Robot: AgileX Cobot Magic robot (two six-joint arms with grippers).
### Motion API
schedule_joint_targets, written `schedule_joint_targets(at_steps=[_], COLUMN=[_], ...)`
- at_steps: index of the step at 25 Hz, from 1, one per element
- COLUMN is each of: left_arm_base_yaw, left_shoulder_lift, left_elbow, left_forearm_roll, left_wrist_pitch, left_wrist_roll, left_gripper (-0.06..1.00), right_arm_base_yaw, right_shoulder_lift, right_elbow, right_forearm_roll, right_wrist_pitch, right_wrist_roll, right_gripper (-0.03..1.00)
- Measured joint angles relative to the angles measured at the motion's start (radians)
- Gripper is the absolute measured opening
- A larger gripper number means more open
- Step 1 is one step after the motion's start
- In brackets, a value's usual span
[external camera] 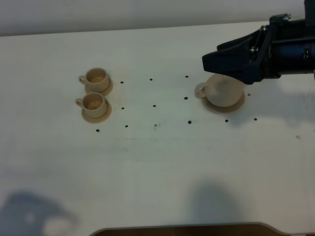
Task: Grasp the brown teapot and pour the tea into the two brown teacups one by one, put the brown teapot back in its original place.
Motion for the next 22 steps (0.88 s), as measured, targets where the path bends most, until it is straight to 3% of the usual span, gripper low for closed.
schedule_joint_targets(at_steps=[8,17,22], left_arm_base_yaw=[0.022,0.324,0.361], left_shoulder_lift=[-0.044,-0.073,-0.121], left_elbow=[0.001,0.004,0.004], left_forearm_roll=[-0.018,-0.018,-0.023], left_wrist_pitch=[-0.003,-0.003,-0.006], left_wrist_roll=[0.003,0.004,0.006], left_gripper=[0.46,0.46,0.46], right_arm_base_yaw=[0.000,0.000,0.022], right_shoulder_lift=[0.011,0.128,0.229], right_elbow=[-0.070,-0.214,-0.307], right_forearm_roll=[0.001,-0.113,-0.199], right_wrist_pitch=[0.014,0.024,0.025], right_wrist_roll=[0.027,0.181,0.248], right_gripper=[0.50,0.50,0.50])
